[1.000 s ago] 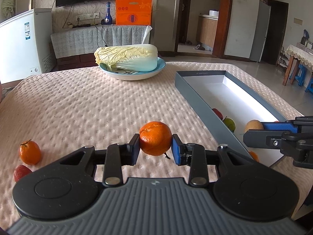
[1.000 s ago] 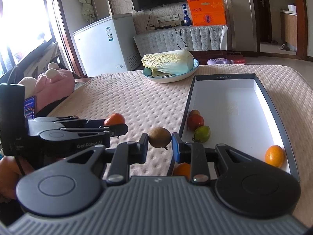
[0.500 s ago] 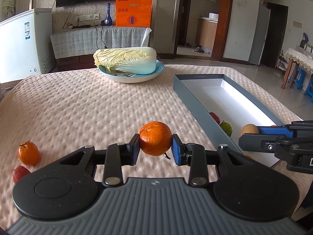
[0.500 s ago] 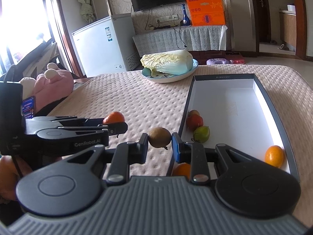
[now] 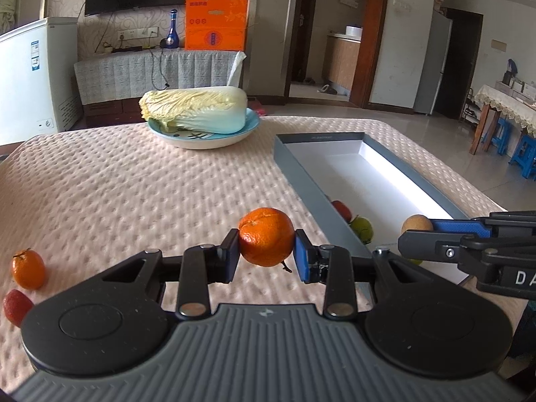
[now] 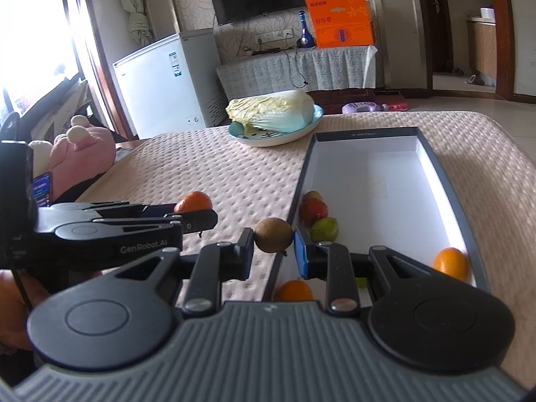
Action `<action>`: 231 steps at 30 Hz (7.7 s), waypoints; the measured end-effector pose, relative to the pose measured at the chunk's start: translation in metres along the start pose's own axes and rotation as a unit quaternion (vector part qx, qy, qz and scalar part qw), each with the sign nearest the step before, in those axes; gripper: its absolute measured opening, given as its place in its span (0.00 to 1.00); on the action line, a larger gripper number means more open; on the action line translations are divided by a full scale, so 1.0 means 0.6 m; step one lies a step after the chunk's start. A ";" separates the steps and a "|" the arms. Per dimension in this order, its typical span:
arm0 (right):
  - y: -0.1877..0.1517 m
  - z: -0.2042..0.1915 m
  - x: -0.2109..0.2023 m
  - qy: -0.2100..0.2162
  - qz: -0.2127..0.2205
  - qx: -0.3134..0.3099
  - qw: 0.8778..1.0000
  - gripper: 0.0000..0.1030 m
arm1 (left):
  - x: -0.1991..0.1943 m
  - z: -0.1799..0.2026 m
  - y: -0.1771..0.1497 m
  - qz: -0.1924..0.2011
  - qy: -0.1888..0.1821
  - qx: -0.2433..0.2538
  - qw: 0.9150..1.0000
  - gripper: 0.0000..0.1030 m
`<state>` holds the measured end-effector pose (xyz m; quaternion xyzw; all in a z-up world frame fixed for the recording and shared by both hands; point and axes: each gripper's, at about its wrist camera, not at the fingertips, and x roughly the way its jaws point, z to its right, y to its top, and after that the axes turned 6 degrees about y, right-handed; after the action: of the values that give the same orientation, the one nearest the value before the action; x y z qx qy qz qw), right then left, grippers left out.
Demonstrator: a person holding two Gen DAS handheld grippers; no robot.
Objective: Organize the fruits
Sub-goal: 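Carry the brown fruit and the mandarin toward the grey box with both grippers, then lower both fruits into the grey box and open both grippers, then move both grippers back toward the remaining fruits, then grasp the red apple with the left gripper, then grasp the small orange tangerine with the right gripper while the left holds the apple, then carry the red apple and the tangerine over the grey box with both grippers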
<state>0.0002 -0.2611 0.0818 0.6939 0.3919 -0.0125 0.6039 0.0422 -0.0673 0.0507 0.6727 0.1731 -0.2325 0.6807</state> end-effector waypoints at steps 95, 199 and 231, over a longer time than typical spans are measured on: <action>0.033 -0.060 0.124 -0.043 -0.013 -0.005 0.999 0.35 | 0.065 -0.010 0.054 0.025 -0.067 -0.065 0.995 0.60; 0.034 -0.255 0.267 0.124 -0.063 -0.084 0.987 0.39 | -0.062 -0.279 -0.083 -0.050 0.209 -0.190 0.958 0.37; 0.043 -0.011 -0.026 -0.019 0.006 -0.018 1.000 0.39 | -0.008 0.044 -0.043 -0.036 0.039 -0.079 0.995 0.37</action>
<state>0.0006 -0.2629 0.1129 0.6848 0.3765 -0.0155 0.6238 0.0224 -0.0929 0.0328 0.6183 0.2417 -0.2163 0.7159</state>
